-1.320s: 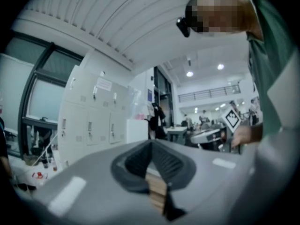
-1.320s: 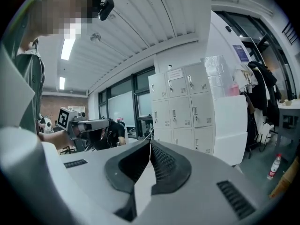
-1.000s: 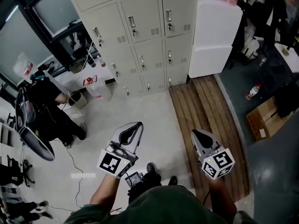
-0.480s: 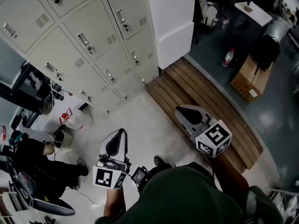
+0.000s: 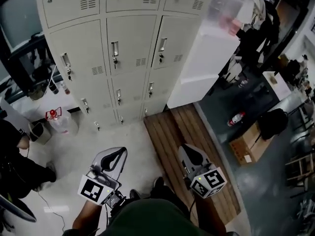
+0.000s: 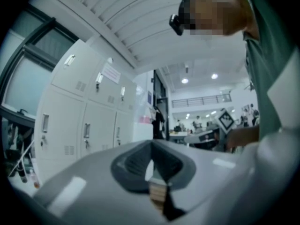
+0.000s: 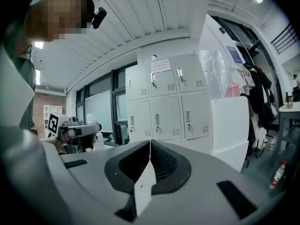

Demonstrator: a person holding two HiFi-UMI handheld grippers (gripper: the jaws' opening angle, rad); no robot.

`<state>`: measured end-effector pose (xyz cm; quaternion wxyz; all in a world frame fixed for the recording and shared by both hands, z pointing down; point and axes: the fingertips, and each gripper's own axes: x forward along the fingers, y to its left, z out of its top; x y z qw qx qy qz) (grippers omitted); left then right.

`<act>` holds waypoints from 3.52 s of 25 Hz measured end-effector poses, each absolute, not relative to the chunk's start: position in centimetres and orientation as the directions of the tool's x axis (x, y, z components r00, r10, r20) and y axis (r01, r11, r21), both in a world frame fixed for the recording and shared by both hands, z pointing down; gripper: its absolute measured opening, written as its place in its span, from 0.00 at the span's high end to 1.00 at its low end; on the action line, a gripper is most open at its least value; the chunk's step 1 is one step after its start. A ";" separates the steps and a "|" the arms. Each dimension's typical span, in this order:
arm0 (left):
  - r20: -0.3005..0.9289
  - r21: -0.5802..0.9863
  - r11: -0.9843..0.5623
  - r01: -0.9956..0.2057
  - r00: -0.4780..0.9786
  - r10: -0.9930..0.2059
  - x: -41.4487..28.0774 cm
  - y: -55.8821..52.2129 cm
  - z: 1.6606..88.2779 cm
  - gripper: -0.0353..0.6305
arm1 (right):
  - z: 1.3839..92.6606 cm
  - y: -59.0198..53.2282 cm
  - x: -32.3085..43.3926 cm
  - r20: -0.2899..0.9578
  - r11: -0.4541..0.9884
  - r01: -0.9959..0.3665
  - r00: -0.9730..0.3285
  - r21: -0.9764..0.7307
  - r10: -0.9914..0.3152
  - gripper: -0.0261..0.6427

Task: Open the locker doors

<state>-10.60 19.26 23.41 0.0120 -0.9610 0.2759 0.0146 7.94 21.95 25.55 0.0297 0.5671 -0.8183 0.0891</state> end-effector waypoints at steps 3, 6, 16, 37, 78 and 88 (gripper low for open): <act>-0.042 -0.015 -0.832 -0.554 0.832 -0.553 -11.2 17.9 24.1 0.95 | 26.9 19.9 8.0 0.165 0.363 -0.925 -0.377 -0.112 -0.911 0.95; -0.084 0.004 -0.778 -0.628 0.775 -0.626 -10.7 14.9 23.8 0.95 | 26.4 15.1 8.9 0.194 0.453 -0.889 -0.457 -0.069 -0.868 0.95; -0.073 -0.002 -0.709 -0.705 0.707 -0.703 -5.2 6.3 23.1 0.95 | 27.2 4.5 13.6 0.196 0.542 -0.834 -0.551 -0.104 -0.811 0.95; -0.037 0.025 -0.725 -0.688 0.724 -0.689 -4.1 -9.0 27.1 0.95 | 33.3 -11.2 15.5 0.265 0.476 -0.869 -0.495 -0.137 -0.827 0.95; 0.155 0.069 -0.588 -0.806 0.591 -0.792 0.3 -20.1 42.1 0.95 | 56.4 -28.9 20.1 0.404 0.506 -0.837 -0.545 -0.209 -0.734 0.95; 0.176 0.092 -0.565 -0.820 0.572 -0.801 -1.1 -21.0 47.2 0.95 | 65.5 -33.4 20.0 0.413 0.505 -0.848 -0.522 -0.159 -0.746 0.95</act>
